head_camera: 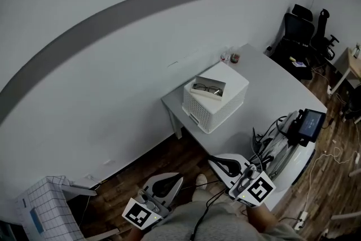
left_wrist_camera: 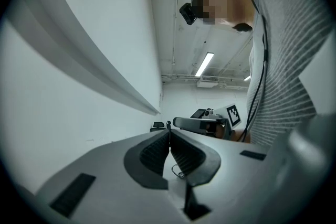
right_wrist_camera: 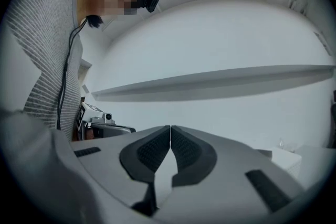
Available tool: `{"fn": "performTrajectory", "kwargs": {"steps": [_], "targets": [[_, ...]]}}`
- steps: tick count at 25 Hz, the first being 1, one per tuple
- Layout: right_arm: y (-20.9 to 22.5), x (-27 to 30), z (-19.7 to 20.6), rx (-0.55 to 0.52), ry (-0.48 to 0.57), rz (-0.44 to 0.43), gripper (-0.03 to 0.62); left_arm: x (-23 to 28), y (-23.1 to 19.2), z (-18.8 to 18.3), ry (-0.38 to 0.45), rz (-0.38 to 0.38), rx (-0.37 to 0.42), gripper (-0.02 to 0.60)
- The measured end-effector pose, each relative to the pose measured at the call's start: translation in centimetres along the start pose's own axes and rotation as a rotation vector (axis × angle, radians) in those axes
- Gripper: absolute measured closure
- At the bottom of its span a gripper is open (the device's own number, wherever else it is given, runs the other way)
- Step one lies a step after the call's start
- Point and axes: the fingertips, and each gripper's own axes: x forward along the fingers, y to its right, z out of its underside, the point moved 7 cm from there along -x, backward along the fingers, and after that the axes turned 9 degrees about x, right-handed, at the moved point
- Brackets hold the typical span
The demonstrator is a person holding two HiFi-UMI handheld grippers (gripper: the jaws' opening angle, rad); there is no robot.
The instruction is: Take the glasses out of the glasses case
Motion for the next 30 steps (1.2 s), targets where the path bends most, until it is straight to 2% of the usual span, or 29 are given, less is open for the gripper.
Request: {"fn": "performTrajectory", "kwargs": {"steps": [8, 15, 30], "targets": [[4.0, 2.8, 0.3, 0.024, -0.002, 0.022, 0.582, 3.2, -4.4, 0.8, 0.011, 0.035, 0.009, 0.566], [8.1, 6.8, -0.7, 0.100, 0.030, -0.021, 0.581, 7.8, -10.1, 1.3, 0.009, 0.056, 0.021, 0.566], [15.4, 8.1, -1.5, 0.127, 0.048, 0.064, 0.582, 16.8, -15.7, 2.0, 0.015, 0.164, 0.023, 0.566]]}}
